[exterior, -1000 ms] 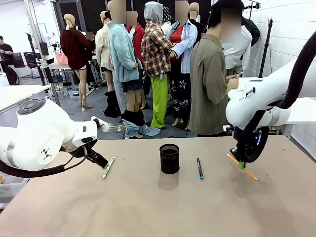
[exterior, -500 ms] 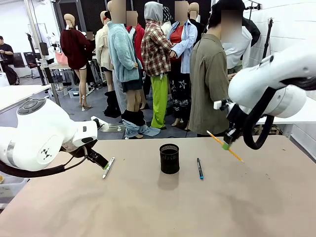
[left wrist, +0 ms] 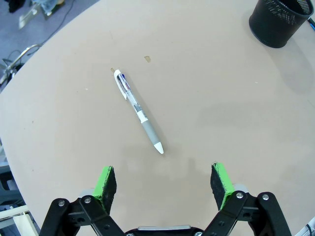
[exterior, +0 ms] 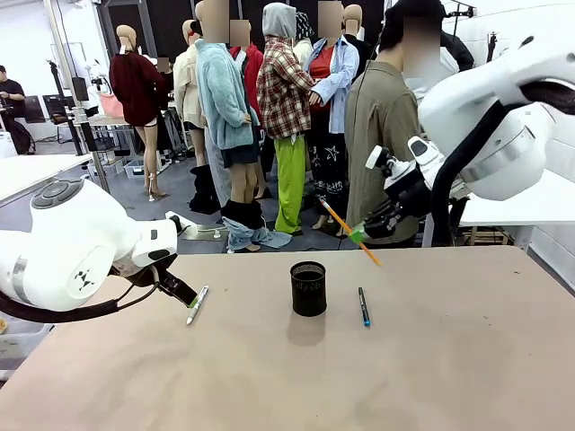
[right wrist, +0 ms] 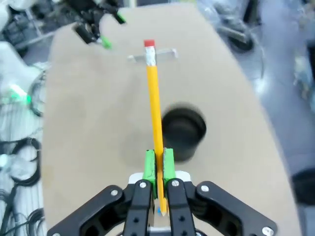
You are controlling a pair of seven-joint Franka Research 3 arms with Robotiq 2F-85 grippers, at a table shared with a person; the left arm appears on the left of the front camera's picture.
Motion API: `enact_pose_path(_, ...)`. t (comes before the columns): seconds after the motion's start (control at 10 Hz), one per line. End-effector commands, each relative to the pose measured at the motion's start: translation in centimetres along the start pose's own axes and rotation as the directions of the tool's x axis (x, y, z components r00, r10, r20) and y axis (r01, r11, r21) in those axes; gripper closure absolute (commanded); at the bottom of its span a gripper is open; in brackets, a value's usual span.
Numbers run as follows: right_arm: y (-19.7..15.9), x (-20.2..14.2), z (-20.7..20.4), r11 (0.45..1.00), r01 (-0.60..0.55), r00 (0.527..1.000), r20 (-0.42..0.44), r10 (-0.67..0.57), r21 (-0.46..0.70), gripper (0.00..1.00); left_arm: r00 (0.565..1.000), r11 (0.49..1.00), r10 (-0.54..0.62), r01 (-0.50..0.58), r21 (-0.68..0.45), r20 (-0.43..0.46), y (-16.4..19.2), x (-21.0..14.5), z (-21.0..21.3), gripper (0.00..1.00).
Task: Place the pens into the pen holder.
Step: Pick up a writing instrument from the table and place it into the Pen holder.
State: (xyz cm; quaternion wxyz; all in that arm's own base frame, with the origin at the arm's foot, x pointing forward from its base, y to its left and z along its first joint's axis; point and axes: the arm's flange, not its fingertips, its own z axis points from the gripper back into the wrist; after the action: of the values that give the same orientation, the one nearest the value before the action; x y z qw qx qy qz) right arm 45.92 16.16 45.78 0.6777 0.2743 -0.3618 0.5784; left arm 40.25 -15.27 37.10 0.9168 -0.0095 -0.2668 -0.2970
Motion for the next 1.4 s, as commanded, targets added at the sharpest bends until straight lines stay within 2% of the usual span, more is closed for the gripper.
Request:
enact_pose_path(0.0, -2.4, -2.6, -1.5, 0.966, -0.163, 0.966, 0.23, 0.116, 0.199, 1.0, 1.0, 1.0, 0.004, -0.004, 0.0, 0.001, 0.2, -0.1, 0.1, 0.0)
enact_pose_path(0.1, -3.0, -2.4, -2.2, 0.95, -0.279, 0.917, 0.332, 0.221, 0.14, 1.0, 1.0, 1.0, 0.004, -0.004, 0.0, 0.001, 0.2, -0.1, 0.1, 0.0)
enact_pose_path(0.2, -3.2, -2.2, -2.9, 0.961, -0.219, 0.933, 0.325, 0.154, 0.172, 1.0, 1.0, 1.0, 0.004, -0.004, 0.0, 0.001, 0.2, -0.1, 0.1, 0.0)
enact_pose_path(0.3, -1.2, -0.3, -0.9, 0.974, -0.211, 0.955, 0.229, 0.187, 0.082, 1.0, 1.0, 1.0, 0.004, -0.004, 0.0, 0.001, 0.2, -0.1, 0.1, 0.0)
enact_pose_path(0.4, -1.2, -0.3, -0.9, 0.974, -0.211, 0.955, 0.229, 0.187, 0.082, 1.0, 1.0, 1.0, 0.004, -0.004, 0.0, 0.001, 0.2, -0.1, 0.1, 0.0)
enact_pose_path(0.5, -2.3, -1.7, -1.8, 0.962, -0.247, 0.932, 0.302, 0.203, 0.116, 1.0, 1.0, 1.0, 0.004, -0.004, 0.0, 0.001, 0.2, -0.1, 0.1, 0.0)
enact_pose_path(0.6, -1.9, -1.7, -2.9, 0.935, -0.331, 0.905, 0.326, 0.275, 0.129, 1.0, 1.0, 1.0, 0.004, -0.004, 0.0, 0.001, 0.2, -0.1, 0.1, 0.0)
enact_pose_path(0.8, -4.5, -1.0, -5.8, 0.885, -0.401, 0.875, 0.384, 0.294, 0.237, 1.0, 1.0, 1.0, 0.004, -0.004, 0.0, 0.001, 0.2, -0.1, 0.1, 0.0)
enact_pose_path(1.1, -7.5, -0.7, -8.4, 0.842, -0.464, 0.84, 0.44, 0.319, 0.274, 1.0, 1.0, 1.0, 0.004, -0.004, 0.0, 0.001, 0.2, -0.1, 0.1, 0.0)
enact_pose_path(1.3, -9.7, -1.2, -10.1, 0.837, -0.455, 0.839, 0.461, 0.29, 0.303, 1.0, 1.0, 1.0, 0.004, -0.004, 0.0, 0.001, 0.2, -0.1, 0.1, 0.0)
